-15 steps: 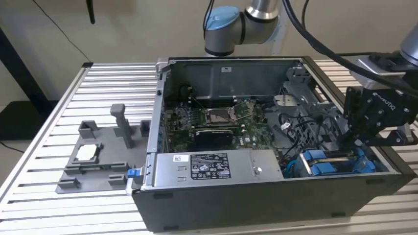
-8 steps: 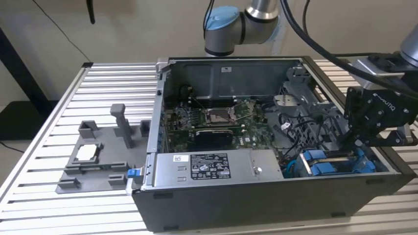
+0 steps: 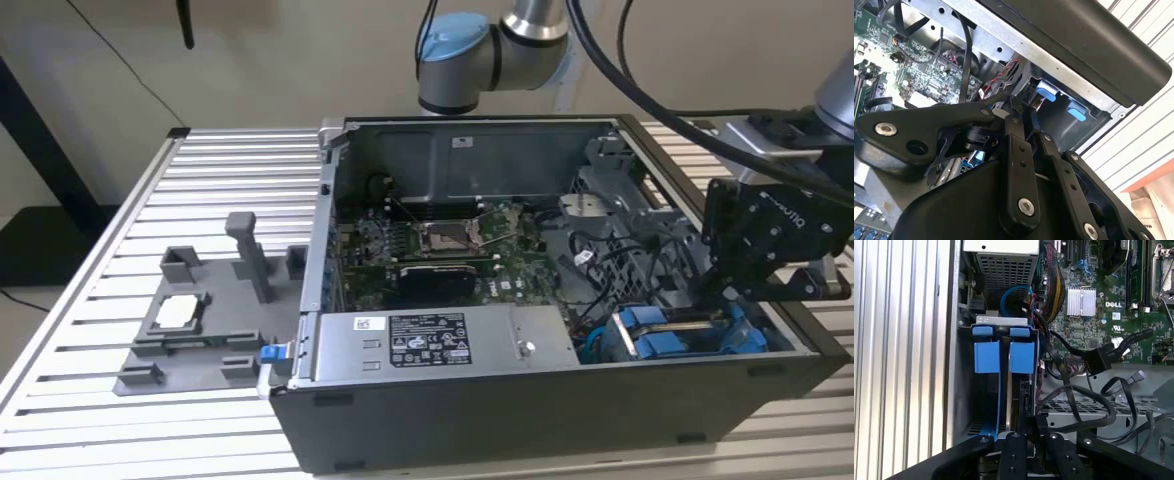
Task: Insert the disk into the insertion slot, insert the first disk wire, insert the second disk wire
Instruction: 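Insert the first disk wire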
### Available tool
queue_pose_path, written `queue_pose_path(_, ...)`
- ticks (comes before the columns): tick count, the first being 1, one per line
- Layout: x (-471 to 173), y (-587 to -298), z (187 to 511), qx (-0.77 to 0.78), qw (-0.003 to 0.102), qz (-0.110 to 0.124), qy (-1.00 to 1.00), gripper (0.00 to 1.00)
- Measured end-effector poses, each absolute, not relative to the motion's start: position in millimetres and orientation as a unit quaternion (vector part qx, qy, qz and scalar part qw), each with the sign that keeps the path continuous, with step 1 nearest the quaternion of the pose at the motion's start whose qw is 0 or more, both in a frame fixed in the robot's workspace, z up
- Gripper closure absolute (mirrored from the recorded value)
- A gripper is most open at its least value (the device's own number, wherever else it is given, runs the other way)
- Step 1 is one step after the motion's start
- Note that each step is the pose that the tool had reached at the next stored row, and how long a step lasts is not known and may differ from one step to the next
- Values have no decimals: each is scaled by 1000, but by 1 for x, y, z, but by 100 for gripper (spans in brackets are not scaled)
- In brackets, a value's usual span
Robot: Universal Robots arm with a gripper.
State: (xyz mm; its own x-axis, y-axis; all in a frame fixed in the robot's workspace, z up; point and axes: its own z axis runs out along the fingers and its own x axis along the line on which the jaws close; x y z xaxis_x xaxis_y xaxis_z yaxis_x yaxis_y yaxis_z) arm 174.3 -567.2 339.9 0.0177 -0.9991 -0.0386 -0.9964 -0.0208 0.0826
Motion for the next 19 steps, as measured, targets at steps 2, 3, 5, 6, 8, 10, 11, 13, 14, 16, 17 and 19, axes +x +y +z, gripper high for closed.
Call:
queue_pose_path(2, 174, -568, 340, 712, 16, -43, -701, 81)
queue_pose_path(3, 174, -568, 340, 712, 15, -42, -701, 81)
queue_pose_path(5, 174, -568, 339, 711, 13, -41, -702, 81)
queue_pose_path(6, 174, -568, 339, 711, 13, -40, -702, 81)
queue_pose_path(8, 173, -568, 338, 711, 12, -38, -702, 81)
queue_pose_path(10, 173, -568, 337, 710, 10, -37, -703, 81)
queue_pose_path(11, 172, -568, 336, 710, 10, -37, -703, 81)
queue_pose_path(13, 172, -568, 334, 709, 10, -36, -704, 81)
queue_pose_path(14, 171, -568, 333, 709, 9, -36, -705, 81)
queue_pose_path(16, 171, -568, 333, 708, 9, -36, -705, 81)
queue_pose_path(17, 170, -568, 332, 708, 9, -36, -705, 80)
queue_pose_path(19, 170, -568, 334, 707, 9, -37, -706, 80)
